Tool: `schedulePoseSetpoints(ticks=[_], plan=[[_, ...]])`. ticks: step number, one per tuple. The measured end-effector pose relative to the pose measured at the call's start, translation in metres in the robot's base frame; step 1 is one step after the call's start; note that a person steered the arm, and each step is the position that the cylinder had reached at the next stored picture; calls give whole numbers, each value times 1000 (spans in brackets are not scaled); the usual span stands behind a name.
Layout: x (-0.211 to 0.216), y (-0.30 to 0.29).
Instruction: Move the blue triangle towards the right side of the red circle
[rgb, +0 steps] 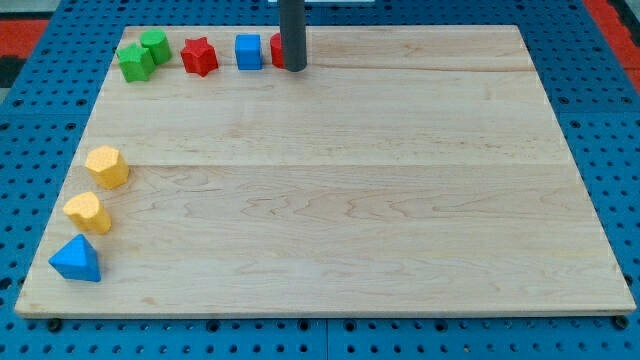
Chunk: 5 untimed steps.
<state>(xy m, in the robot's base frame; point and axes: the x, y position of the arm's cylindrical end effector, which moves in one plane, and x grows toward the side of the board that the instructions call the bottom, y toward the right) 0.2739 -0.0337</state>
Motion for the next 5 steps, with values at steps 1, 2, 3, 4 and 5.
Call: schedulePoseSetpoints(ticks=[1,2,3,4,5], plan=[[107,18],[229,6],[326,-54],[344,-105],[343,-241]])
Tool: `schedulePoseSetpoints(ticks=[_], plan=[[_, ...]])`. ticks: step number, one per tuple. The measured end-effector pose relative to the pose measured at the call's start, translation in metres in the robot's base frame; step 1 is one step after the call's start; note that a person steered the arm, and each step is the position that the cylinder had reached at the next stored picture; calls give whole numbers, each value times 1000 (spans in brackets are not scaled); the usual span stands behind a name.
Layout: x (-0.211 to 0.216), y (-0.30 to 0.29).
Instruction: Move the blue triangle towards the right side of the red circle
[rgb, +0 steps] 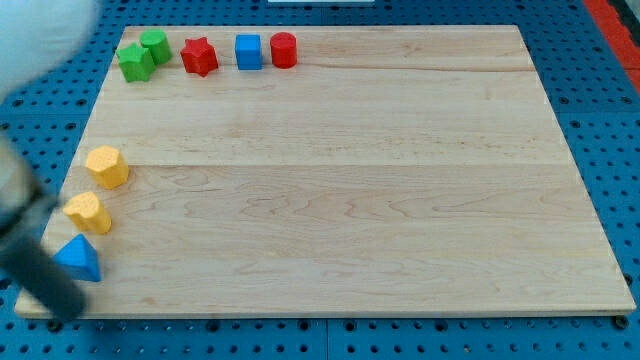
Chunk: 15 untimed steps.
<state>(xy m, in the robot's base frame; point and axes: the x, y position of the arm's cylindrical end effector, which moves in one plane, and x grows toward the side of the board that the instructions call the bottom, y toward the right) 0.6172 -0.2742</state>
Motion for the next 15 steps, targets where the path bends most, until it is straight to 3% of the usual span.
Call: schedulePoseSetpoints(ticks=[1,2,4,6,7,11,13,15], plan=[[-4,-30],[-38,-8],[-26,77],[-34,125],[-68,159],[-244,133],[-251,245],[-230,291]])
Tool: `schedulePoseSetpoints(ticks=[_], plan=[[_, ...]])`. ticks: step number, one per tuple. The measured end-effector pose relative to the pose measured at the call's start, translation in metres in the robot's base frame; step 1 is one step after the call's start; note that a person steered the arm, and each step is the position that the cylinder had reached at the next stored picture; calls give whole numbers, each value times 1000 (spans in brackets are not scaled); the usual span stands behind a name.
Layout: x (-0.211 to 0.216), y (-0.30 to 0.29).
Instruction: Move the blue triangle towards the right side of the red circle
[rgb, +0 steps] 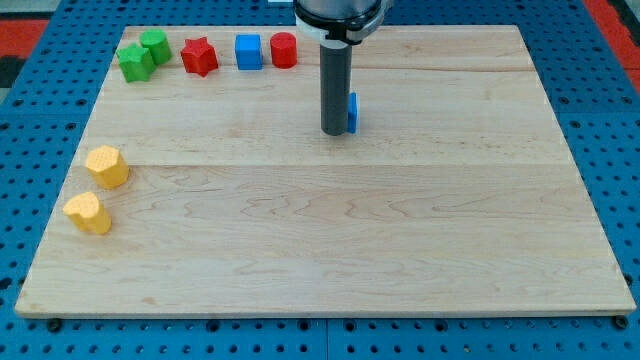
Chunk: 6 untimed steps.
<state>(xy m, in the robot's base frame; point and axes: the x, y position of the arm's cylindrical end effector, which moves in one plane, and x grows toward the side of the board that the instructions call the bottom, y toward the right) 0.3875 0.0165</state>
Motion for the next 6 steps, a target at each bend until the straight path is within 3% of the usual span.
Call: schedulePoseSetpoints(ticks=[3,4,6], plan=[[-47,73],[-59,73],[-127,49]])
